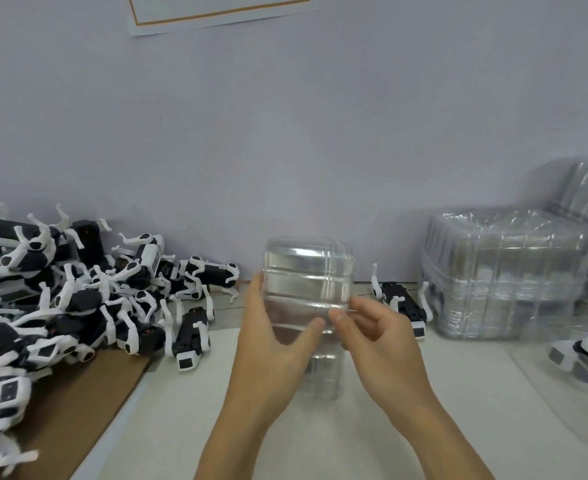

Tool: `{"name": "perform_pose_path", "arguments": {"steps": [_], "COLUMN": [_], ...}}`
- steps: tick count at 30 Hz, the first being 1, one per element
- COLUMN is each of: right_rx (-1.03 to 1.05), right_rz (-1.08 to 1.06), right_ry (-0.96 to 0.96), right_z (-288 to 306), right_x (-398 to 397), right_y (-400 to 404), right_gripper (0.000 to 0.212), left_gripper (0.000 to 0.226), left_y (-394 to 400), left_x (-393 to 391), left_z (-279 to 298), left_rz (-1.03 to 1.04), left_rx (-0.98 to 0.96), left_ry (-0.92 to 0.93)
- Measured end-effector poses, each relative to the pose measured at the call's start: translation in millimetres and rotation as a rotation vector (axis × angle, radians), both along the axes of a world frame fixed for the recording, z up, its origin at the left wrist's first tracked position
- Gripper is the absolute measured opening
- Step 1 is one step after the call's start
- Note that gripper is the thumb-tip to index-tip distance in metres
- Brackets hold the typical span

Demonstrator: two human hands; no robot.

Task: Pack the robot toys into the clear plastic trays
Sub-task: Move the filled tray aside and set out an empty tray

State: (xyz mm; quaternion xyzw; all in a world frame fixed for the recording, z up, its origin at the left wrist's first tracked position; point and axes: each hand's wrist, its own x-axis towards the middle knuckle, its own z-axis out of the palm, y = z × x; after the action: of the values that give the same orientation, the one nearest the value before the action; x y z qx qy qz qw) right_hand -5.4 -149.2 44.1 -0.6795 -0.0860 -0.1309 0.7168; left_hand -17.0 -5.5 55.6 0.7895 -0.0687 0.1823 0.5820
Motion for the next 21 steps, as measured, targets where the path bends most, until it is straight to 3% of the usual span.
{"name": "perform_pose_path", "arguments": {"steps": [2,4,13,21], "right_rx": [0.027,0.045,0.003,-0.006], "right_rz": [-0.018,-0.012,-0.096,-0.165], "right_ry": [0.029,0.055,0.034,0.045], "right_z": [-0.7,-1.2,3.3,4.9], "right_x": [0.7,0.9,-2.3,-3.3], "right_y": [1.0,2.5,4.8,1.6], "right_gripper": [0.01,0.01,0.014,0.017], "left_gripper": [0.101,0.11,0.086,0.081], "left_y": [-3.9,-5.7,-3.5,-4.5], "left_x": [0.2,1.4,3.6,3.1], "left_z": [-0.8,-1.8,-7.9,-7.4], "left_rz": [0.018,0.075,0.147,0.171], "left_rx": [0.073,0.096,0.11,0.127], "left_ry": [0.005,-0.025,-0.138,-0.197]}}
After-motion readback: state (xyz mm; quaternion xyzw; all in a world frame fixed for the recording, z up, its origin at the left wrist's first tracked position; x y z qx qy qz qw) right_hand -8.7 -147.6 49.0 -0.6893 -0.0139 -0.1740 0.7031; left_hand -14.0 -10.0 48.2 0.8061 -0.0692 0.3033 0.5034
